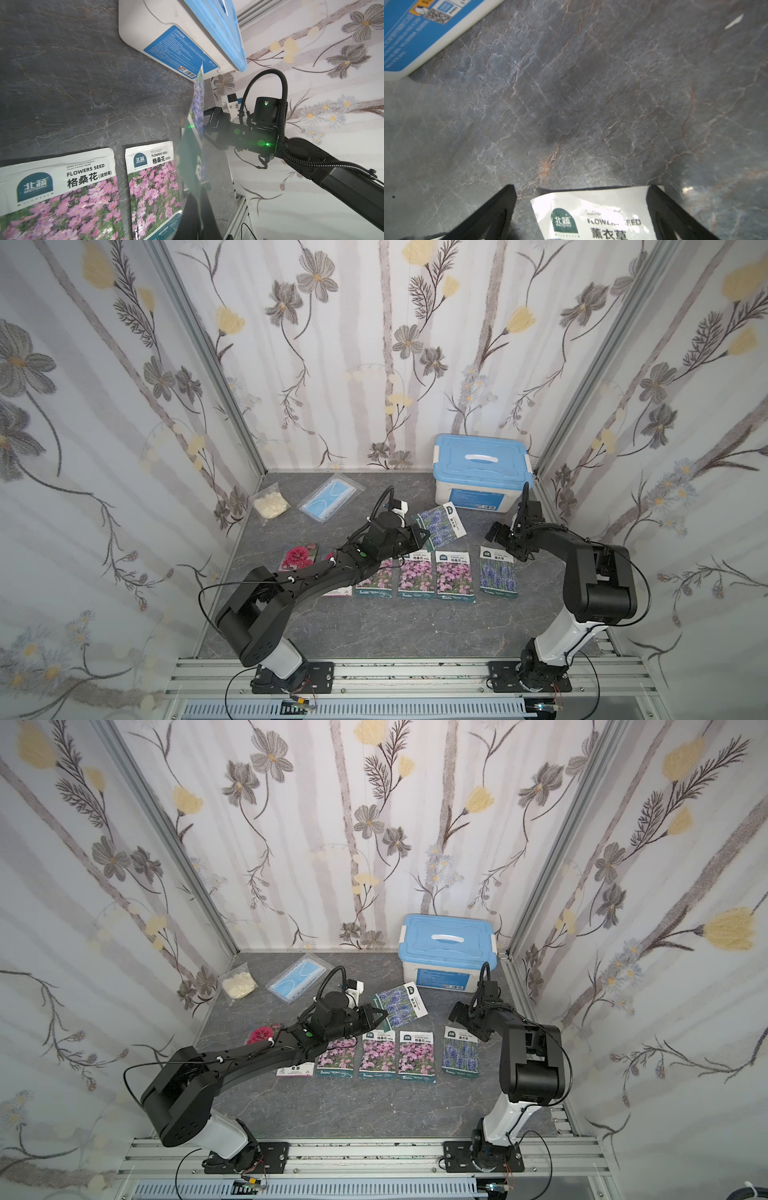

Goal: Arrange the seed packets in a row
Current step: Adjust the seed packet at the center of the board.

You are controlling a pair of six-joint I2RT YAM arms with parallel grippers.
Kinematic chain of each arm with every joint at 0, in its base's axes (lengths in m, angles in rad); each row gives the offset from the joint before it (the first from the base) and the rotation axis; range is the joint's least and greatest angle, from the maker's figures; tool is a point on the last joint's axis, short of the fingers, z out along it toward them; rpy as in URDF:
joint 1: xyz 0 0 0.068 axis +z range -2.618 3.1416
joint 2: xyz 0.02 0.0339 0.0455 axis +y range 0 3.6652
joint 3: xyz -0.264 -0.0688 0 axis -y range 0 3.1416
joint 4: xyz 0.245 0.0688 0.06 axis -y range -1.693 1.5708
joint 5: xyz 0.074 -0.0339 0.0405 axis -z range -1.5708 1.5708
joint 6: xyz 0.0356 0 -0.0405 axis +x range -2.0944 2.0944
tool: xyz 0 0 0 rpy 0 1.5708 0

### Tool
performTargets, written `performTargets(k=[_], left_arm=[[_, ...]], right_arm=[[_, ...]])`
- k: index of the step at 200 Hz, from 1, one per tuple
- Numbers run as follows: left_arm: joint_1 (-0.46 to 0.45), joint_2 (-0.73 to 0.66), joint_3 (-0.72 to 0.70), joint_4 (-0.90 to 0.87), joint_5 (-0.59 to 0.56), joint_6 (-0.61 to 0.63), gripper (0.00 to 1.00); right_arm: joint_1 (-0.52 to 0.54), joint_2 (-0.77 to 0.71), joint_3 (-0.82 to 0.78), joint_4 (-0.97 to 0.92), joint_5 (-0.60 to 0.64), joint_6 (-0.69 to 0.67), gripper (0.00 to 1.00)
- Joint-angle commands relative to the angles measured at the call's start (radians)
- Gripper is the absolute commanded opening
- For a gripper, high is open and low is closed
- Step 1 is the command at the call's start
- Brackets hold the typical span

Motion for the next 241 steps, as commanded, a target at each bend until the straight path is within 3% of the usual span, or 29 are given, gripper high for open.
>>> performTargets(k=[1,134,241], left_arm=[[0.0,0.002,0.006,0.029,0.002,-0.001,0.0],[-0.002,0.01,0.017,0.029,0.009,-0.003,0.0],[-0.005,0.016,0.021,0.029,0.012,-0.003,0.0]], right_arm=[[0.01,-0.009,-0.009,0.002,-0.014,0.013,1.0],[0.044,-0.013,0.012,-0.012,-0.031,0.006,1.0],[-0.014,-0.067,0.024,-0.073,0.062,-0.04,1.0]])
